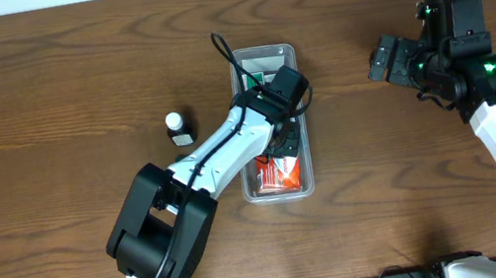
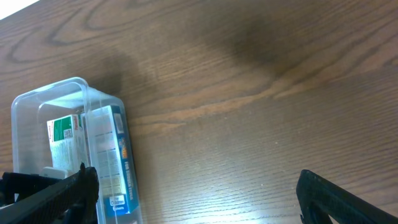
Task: Pack container
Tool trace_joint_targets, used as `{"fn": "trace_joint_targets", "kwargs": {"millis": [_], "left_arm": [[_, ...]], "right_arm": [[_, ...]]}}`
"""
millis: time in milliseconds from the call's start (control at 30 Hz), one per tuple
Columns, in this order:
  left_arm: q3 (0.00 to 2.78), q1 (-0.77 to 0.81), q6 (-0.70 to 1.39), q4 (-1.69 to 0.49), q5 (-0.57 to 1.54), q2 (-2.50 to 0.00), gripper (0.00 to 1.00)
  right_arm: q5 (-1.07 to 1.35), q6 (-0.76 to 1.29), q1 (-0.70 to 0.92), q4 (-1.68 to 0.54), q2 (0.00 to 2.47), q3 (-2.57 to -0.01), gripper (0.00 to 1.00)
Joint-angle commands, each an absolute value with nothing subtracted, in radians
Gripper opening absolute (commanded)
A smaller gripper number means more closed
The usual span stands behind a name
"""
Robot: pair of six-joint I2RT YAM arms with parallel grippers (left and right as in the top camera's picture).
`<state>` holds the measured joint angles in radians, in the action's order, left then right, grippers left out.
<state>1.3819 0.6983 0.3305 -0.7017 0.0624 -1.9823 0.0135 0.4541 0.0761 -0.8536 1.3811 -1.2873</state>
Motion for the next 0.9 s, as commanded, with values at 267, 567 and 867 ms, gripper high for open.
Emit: {"fn": "trace_joint_targets", "kwargs": {"millis": [267,567,867], "left_arm": [[1.356,0.698,0.295,-0.685,-0.079,-2.017,0.06],[1.356,0.698,0.327,-0.769,0.046,-2.017,0.07],[1.356,0.698,0.324,-0.807,0.191,-2.017,0.08]], "right_arm": [[0.008,0.443,0.072,-0.857,1.381,-1.294,0.99],[0.008,0.444,0.072,-0.857,1.381,-1.294,0.99],[0.008,0.443,0.072,-0.857,1.381,-1.294,0.99]]}}
